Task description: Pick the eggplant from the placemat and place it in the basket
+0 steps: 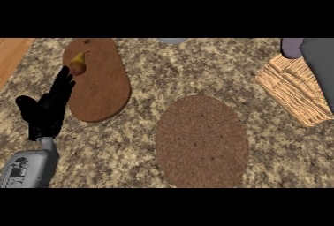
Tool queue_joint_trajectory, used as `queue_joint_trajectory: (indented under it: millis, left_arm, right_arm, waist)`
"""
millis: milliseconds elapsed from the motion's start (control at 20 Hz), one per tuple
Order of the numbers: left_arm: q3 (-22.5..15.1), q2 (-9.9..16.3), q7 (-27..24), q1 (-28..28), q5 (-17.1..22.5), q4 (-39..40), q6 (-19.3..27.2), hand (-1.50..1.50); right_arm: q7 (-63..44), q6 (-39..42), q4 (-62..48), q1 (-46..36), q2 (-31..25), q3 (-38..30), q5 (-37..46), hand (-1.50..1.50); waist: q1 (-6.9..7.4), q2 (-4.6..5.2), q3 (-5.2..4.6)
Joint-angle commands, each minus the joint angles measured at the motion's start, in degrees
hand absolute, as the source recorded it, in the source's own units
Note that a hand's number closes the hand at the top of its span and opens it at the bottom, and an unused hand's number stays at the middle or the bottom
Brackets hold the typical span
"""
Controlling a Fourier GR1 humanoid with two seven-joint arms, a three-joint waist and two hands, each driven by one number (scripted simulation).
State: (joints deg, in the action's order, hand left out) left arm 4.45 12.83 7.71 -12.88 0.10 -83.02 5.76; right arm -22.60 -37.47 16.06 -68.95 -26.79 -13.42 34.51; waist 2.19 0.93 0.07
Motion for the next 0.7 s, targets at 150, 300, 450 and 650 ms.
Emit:
queue_joint_trajectory:
  millis: [150,300,450,650]
  left_arm:
    - [-2.4,-1.5,2.4,3.5,-2.4,-6.1,1.8,0.00]
    - [0.5,0.8,1.7,0.4,0.2,-2.6,-0.6,0.00]
    - [0.2,0.1,2.0,-1.1,-0.3,-1.0,0.1,0.00]
    - [-0.7,-1.2,1.7,-0.1,-0.7,-1.4,0.5,0.00]
  right_arm:
    - [8.6,1.0,-0.1,3.8,-0.6,-5.1,-5.4,1.50]
    - [9.1,4.8,-5.2,6.5,-6.7,10.0,10.9,1.50]
    - [7.9,5.3,-5.6,3.4,-8.6,15.2,16.6,1.50]
    - [5.7,5.0,-6.8,1.2,-8.8,19.0,21.5,1.50]
  waist:
    - [0.11,-0.20,0.04]
    - [0.47,0.44,-0.69]
    - [0.26,0.22,-0.29]
    - [0.59,0.10,-0.07]
